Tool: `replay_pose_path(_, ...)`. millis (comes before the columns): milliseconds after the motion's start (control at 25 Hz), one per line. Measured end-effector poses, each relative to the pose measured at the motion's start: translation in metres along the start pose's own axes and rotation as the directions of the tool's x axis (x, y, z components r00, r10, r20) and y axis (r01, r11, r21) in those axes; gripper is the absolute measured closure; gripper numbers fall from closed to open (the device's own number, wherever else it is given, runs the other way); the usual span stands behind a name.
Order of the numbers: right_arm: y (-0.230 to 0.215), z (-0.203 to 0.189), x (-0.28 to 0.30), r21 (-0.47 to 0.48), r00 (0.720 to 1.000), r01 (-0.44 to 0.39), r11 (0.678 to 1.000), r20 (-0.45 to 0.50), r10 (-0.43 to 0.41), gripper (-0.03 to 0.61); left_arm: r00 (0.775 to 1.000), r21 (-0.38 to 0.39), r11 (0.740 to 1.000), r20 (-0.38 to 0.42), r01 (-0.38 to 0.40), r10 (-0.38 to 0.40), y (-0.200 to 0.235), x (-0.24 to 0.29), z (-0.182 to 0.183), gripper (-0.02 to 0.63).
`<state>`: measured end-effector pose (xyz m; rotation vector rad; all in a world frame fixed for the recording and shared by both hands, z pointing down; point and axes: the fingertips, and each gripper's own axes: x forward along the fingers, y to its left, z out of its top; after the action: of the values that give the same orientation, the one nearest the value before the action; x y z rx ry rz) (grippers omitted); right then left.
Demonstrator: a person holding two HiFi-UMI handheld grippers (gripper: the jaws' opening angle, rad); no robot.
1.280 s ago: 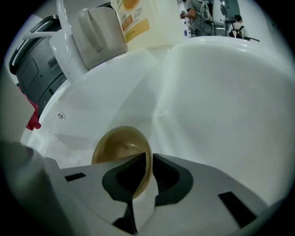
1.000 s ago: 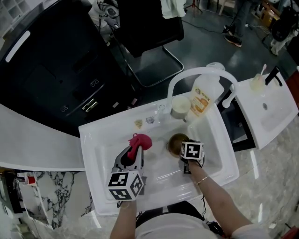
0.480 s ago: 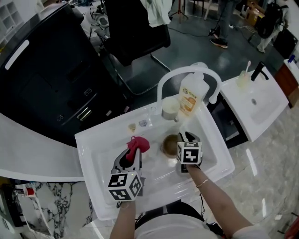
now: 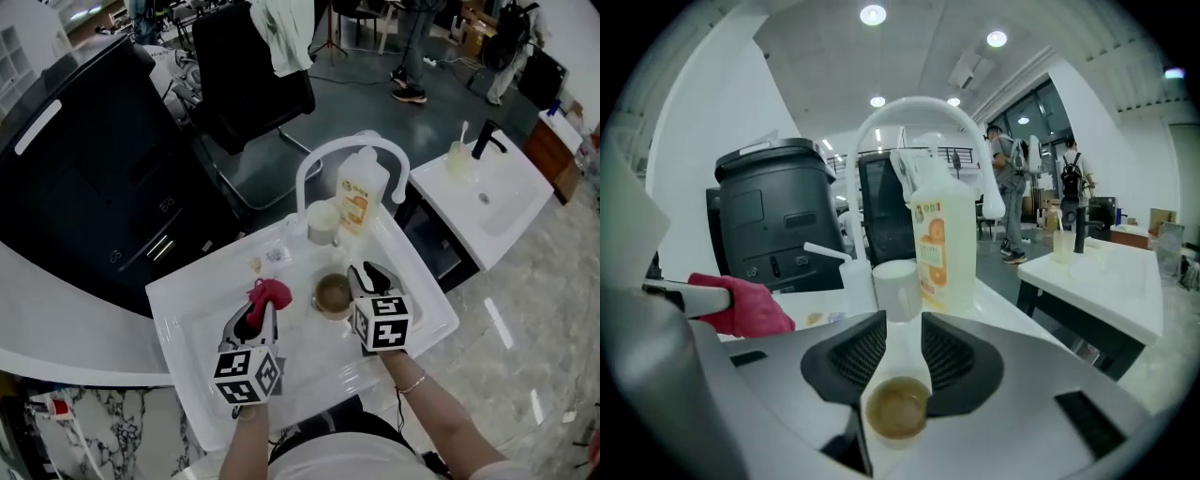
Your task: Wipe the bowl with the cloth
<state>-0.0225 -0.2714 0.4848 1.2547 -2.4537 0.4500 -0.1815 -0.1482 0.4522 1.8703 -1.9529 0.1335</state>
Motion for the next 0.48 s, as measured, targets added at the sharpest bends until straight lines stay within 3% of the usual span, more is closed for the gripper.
replay_pose_path(480,0.035,0.037,-0.102,-0.021,0.984,-0.007,1.0,0.179,0.011,0.494,0.997,0.048,0.997,0.054,0.058,-0.06,-0.012,-0.033,0.011,0.529)
